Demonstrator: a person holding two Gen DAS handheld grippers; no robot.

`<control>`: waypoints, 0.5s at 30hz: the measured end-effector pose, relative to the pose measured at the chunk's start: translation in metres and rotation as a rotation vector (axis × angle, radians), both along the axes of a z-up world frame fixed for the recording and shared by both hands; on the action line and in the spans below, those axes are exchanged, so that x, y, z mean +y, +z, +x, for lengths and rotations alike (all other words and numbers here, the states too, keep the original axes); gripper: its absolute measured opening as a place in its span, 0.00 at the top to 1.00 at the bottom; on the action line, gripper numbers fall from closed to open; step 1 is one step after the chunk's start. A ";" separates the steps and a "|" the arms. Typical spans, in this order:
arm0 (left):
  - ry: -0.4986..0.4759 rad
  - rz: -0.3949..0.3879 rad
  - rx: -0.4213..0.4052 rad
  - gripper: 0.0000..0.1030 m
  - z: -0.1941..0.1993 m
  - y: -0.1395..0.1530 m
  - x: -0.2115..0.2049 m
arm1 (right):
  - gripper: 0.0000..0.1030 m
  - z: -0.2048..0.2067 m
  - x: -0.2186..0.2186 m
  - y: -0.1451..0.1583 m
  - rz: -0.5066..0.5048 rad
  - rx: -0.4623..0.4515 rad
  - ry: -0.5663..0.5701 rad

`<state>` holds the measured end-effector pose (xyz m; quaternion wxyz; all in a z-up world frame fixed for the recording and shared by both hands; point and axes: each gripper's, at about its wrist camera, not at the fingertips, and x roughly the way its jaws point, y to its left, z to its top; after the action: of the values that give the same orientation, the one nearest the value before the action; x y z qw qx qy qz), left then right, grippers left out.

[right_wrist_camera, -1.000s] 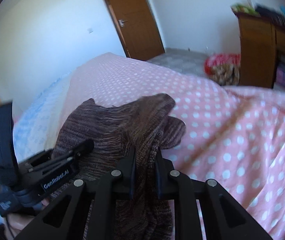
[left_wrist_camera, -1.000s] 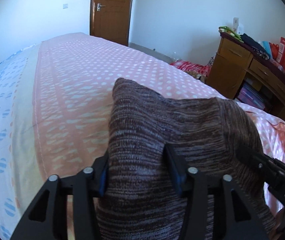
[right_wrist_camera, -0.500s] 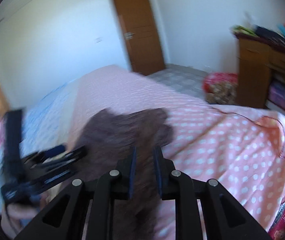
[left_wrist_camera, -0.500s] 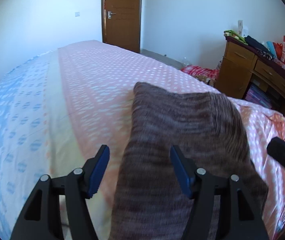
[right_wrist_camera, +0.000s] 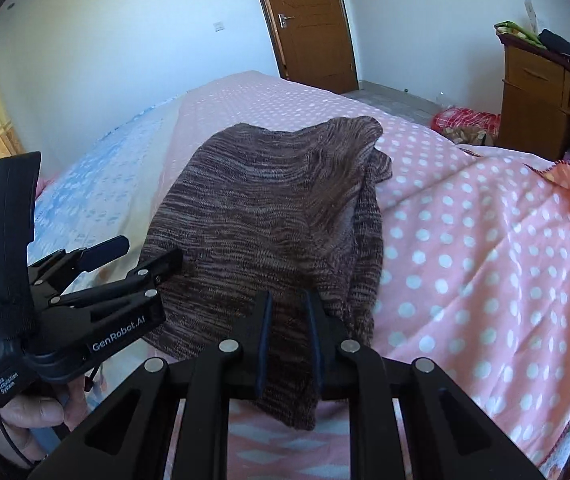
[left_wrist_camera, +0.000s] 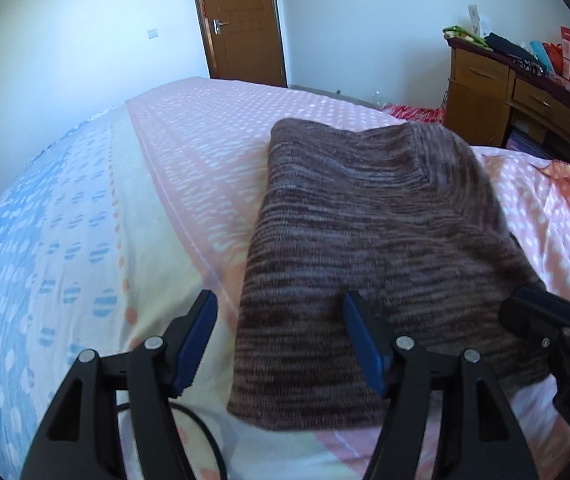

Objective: Fold small clothes

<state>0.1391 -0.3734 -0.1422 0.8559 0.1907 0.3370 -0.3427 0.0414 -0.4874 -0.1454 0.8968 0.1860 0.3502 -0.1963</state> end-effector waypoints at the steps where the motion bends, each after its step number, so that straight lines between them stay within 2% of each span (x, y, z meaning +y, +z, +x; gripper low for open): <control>1: -0.001 -0.005 -0.006 0.34 -0.003 0.003 0.004 | 0.84 -0.002 0.003 0.002 -0.007 0.004 -0.003; 2: 0.001 -0.009 -0.012 0.32 -0.006 0.005 0.007 | 0.82 -0.005 0.006 0.005 -0.012 -0.001 -0.006; 4: 0.014 -0.022 -0.027 0.20 -0.012 0.012 0.016 | 0.82 -0.017 0.012 0.014 -0.013 -0.033 -0.025; 7: 0.035 -0.041 -0.035 0.12 -0.021 0.021 0.028 | 0.81 -0.037 0.023 0.029 -0.024 -0.064 -0.051; 11: 0.041 -0.080 -0.030 0.05 -0.035 0.033 0.048 | 0.51 -0.059 0.033 0.048 -0.053 -0.066 -0.059; 12: 0.042 -0.088 -0.032 0.03 -0.039 0.035 0.052 | 0.46 -0.067 0.036 0.052 -0.065 -0.069 -0.066; 15: 0.046 -0.107 -0.037 0.01 -0.051 0.045 0.063 | 0.44 -0.085 0.041 0.062 -0.083 -0.069 -0.099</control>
<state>0.0876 -0.3104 -0.0974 0.8786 0.1430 0.3068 -0.3368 -0.0435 -0.4468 -0.0832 0.9046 0.1724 0.3008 -0.2481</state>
